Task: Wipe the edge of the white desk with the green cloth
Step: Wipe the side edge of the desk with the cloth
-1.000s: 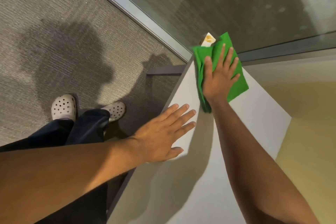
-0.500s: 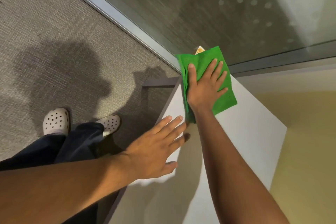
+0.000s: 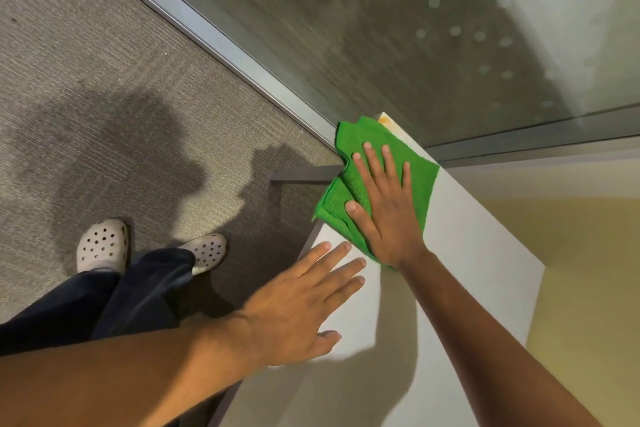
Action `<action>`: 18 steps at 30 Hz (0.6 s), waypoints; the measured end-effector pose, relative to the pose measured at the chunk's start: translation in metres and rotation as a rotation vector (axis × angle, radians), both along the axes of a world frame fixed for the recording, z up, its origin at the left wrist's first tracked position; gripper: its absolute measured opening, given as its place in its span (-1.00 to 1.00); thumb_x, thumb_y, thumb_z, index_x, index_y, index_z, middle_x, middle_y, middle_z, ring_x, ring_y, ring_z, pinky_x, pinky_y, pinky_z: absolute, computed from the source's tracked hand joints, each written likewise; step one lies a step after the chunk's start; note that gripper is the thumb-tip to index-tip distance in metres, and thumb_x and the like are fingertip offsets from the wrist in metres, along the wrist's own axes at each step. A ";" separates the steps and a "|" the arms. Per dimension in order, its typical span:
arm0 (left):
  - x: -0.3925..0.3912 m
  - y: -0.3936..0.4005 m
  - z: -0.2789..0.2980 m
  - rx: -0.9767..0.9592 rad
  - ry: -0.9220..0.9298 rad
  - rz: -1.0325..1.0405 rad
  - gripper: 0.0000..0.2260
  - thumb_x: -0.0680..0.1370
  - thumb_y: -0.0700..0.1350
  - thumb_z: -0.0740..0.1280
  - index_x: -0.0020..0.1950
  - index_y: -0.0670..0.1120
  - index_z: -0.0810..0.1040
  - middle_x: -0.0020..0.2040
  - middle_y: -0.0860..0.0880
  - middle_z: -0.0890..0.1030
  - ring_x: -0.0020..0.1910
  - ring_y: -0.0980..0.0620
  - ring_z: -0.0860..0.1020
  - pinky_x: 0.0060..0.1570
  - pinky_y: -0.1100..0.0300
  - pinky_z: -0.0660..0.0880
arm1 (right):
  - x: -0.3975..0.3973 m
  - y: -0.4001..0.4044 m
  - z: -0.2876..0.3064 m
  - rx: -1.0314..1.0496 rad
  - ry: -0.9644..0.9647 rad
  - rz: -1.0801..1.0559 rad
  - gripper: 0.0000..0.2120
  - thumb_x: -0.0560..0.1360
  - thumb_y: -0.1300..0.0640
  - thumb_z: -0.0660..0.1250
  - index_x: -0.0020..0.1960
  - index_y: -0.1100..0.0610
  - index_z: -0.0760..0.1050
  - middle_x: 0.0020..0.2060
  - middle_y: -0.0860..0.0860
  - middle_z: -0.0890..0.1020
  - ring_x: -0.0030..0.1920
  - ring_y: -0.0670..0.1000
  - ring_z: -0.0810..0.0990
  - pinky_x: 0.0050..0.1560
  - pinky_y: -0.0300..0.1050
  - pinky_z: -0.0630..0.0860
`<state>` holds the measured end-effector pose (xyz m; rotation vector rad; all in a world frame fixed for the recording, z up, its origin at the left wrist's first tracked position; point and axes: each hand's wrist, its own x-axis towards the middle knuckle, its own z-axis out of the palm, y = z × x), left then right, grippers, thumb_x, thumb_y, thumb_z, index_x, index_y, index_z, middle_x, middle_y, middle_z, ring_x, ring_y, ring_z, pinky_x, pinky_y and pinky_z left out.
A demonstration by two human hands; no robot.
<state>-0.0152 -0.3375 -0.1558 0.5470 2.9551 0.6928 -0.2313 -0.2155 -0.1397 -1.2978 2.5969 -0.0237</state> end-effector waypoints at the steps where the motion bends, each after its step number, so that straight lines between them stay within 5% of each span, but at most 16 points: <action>1: 0.000 0.001 0.000 0.007 -0.005 0.000 -0.24 0.68 0.31 0.02 0.73 -0.10 -0.11 0.73 -0.13 -0.20 0.66 -0.23 -0.41 0.56 -0.16 -0.49 | -0.011 -0.003 0.001 -0.004 -0.002 0.050 -0.34 0.70 -0.29 -0.08 0.73 -0.04 -0.03 0.73 -0.07 -0.03 0.74 0.09 -0.14 0.65 0.43 -0.12; 8: 0.000 0.001 -0.001 0.003 -0.031 -0.006 -0.25 0.68 0.30 0.00 0.73 -0.08 -0.14 0.72 -0.13 -0.26 0.63 -0.22 -0.47 0.54 -0.16 -0.54 | -0.024 -0.033 0.002 -0.041 0.023 -0.136 -0.36 0.72 -0.23 -0.05 0.73 -0.03 -0.04 0.73 -0.09 -0.03 0.73 0.02 -0.17 0.69 0.27 -0.18; 18: -0.002 0.001 0.000 0.027 -0.062 -0.009 -0.25 0.66 0.29 0.06 0.73 -0.09 -0.03 0.74 -0.12 -0.15 0.67 -0.23 -0.37 0.55 -0.13 -0.51 | -0.030 -0.030 0.005 -0.018 -0.028 0.228 -0.37 0.71 -0.22 -0.01 0.71 0.03 0.10 0.72 -0.06 0.12 0.73 0.06 -0.03 0.69 0.32 -0.13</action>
